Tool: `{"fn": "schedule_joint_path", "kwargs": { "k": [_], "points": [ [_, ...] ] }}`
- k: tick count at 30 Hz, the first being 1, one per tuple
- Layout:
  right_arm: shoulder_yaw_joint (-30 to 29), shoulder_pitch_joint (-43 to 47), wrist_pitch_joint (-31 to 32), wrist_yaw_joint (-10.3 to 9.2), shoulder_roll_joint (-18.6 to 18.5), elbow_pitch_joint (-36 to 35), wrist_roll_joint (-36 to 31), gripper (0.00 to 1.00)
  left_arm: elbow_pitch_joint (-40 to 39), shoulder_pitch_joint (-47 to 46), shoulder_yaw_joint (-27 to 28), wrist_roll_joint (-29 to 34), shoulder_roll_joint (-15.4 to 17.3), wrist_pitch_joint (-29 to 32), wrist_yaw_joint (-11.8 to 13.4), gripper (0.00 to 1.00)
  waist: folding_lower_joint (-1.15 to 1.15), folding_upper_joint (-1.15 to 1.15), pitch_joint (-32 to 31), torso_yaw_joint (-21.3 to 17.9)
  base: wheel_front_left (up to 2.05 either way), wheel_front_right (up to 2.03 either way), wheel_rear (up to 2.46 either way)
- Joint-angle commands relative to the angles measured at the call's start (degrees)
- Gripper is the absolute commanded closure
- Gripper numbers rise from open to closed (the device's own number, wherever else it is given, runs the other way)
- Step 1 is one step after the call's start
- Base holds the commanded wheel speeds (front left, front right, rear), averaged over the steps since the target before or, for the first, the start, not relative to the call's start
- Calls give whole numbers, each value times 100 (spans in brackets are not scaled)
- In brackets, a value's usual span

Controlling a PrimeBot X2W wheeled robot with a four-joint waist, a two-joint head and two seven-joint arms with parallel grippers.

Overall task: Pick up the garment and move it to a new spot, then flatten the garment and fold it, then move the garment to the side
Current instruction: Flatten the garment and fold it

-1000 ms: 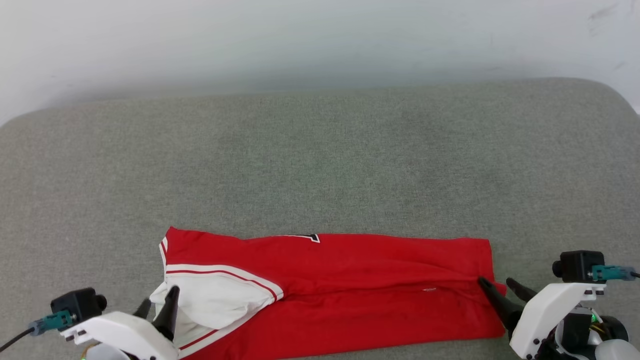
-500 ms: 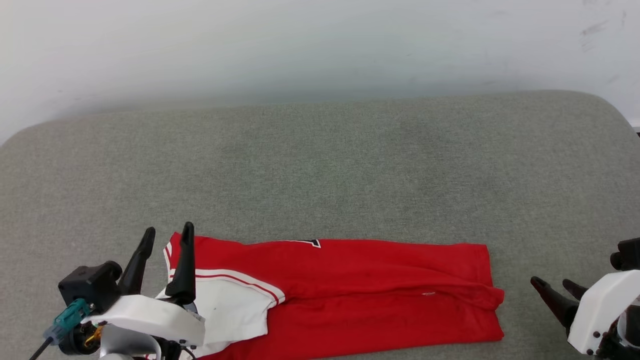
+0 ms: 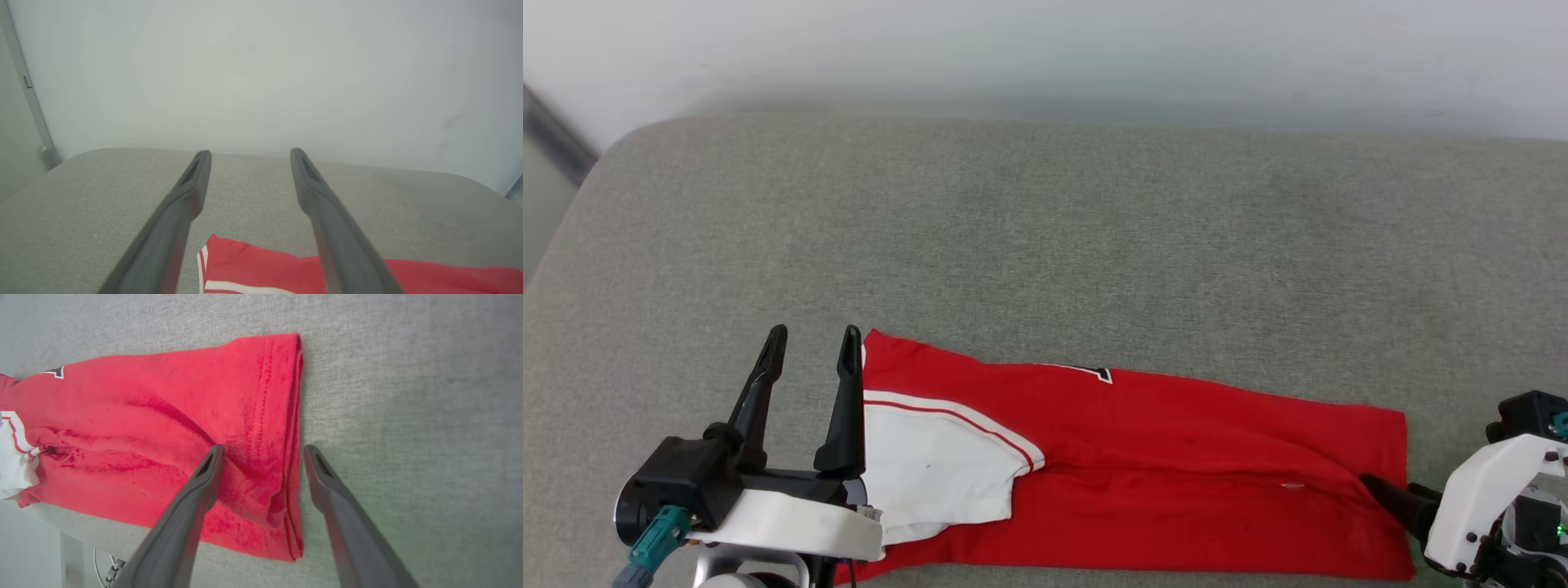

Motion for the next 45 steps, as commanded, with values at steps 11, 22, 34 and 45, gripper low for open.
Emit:
{"fn": "schedule_joint_path", "kwargs": {
  "k": [11,22,34,45],
  "points": [
    [431,-250,184,-2,163,811,297,100,-133,-139,-104,125,36,46,16,0,0,0,233,320,0,0,0],
    [614,-538,-53,-3,-285,546,404,100,-98,38,-99,104,74,72,108,0,0,0,-130,32,0,0,0],
    [-565,-566,22,-3,-678,716,85,100,-157,93,-149,116,88,97,148,0,0,0,-136,-406,0,0,0],
    [-1099,-788,1567,-2,634,130,1825,100,-118,29,-231,84,51,111,106,0,0,0,-182,-528,0,0,0]
  ]
}}
